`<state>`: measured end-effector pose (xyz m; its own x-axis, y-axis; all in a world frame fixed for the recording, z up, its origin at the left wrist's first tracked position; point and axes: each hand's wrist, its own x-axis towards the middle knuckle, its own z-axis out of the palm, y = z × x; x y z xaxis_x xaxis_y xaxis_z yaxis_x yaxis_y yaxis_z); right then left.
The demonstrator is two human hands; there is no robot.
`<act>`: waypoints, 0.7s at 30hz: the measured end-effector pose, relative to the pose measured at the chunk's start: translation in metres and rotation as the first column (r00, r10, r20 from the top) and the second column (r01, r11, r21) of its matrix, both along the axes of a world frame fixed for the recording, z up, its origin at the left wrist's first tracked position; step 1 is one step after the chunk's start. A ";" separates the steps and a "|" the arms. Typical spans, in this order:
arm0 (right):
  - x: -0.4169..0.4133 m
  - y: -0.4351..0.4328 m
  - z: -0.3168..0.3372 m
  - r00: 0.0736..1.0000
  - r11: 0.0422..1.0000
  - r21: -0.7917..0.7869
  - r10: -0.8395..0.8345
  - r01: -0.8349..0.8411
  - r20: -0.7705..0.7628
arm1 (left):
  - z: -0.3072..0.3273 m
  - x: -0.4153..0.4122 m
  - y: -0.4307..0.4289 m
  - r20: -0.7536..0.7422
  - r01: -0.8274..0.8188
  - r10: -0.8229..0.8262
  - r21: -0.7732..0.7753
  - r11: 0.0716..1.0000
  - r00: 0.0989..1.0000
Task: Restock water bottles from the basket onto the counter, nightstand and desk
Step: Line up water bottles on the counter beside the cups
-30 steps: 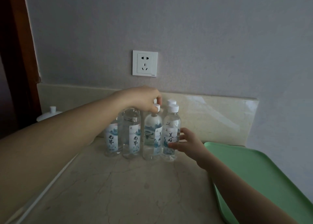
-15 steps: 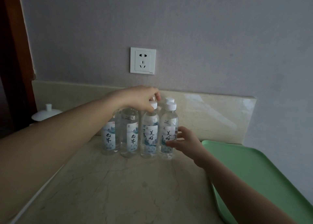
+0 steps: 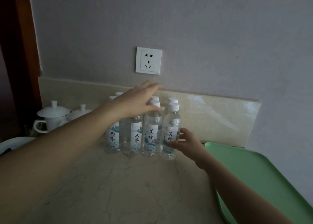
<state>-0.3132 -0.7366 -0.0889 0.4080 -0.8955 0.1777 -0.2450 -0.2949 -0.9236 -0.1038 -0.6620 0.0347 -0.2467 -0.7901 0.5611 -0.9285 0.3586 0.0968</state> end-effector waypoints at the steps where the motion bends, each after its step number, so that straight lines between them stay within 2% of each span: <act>1: -0.001 0.000 0.000 1.000 1.000 0.010 0.013 -0.012 -0.013 | -0.005 0.004 0.010 -0.106 0.026 -0.048 -0.202 0.979 0.993; 3: 0.000 0.005 0.005 0.999 0.998 0.046 0.030 -0.029 -0.018 | -0.022 0.016 0.027 -0.270 -0.072 -0.102 -0.567 0.820 0.958; 4: 0.001 0.008 0.009 1.000 0.999 0.033 -0.001 0.001 -0.009 | -0.033 0.023 0.034 -0.356 -0.181 -0.073 -0.630 0.755 0.932; 5: 0.002 0.011 0.013 0.996 0.995 -0.053 -0.087 0.087 -0.002 | -0.046 0.031 0.039 -0.459 -0.291 -0.025 -0.604 0.742 0.888; 6: 0.004 0.013 0.020 0.976 0.954 -0.207 -0.213 0.216 0.036 | -0.058 0.039 0.042 -0.569 -0.379 0.028 -0.509 0.773 0.822; 7: 0.007 0.016 0.031 0.942 0.858 -0.389 -0.310 0.334 0.125 | -0.069 0.047 0.042 -0.673 -0.433 0.093 -0.358 0.828 0.734; 8: 0.013 0.019 0.046 0.917 0.732 -0.553 -0.335 0.398 0.216 | -0.079 0.055 0.041 -0.740 -0.435 0.182 -0.163 0.885 0.647; 9: 0.020 0.022 0.063 0.924 0.631 -0.677 -0.302 0.377 0.233 | -0.089 0.062 0.039 -0.756 -0.382 0.275 0.035 0.923 0.594; 10: 0.031 0.023 0.080 0.951 0.576 -0.764 -0.258 0.291 0.168 | -0.100 0.070 0.035 -0.742 -0.292 0.344 0.206 0.934 0.575; 11: 0.044 0.023 0.096 0.976 0.560 -0.813 -0.214 0.159 0.044 | -0.110 0.077 0.031 -0.725 -0.198 0.377 0.324 0.925 0.577; 13: 0.072 0.022 0.118 0.951 0.585 -0.800 -0.152 -0.132 -0.268 | -0.126 0.086 0.027 -0.704 -0.117 0.388 0.402 0.908 0.595; 15: 0.096 0.021 0.127 0.854 0.608 -0.713 -0.107 -0.350 -0.510 | -0.135 0.089 0.024 -0.695 -0.107 0.372 0.394 0.913 0.615; 18: 0.119 0.019 0.127 0.754 0.622 -0.620 -0.070 -0.478 -0.653 | -0.140 0.092 0.024 -0.672 -0.116 0.349 0.367 0.923 0.653; 21: 0.125 0.017 0.125 0.767 0.627 -0.641 -0.107 -0.442 -0.633 | -0.143 0.096 0.024 -0.697 -0.084 0.304 0.331 0.940 0.650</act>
<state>-0.1878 -0.7192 0.0362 0.7911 -0.4684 0.3934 -0.4876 -0.8712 -0.0567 -0.0081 -0.6384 -0.1080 0.3303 -0.9053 0.2673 -0.5606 0.0397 0.8272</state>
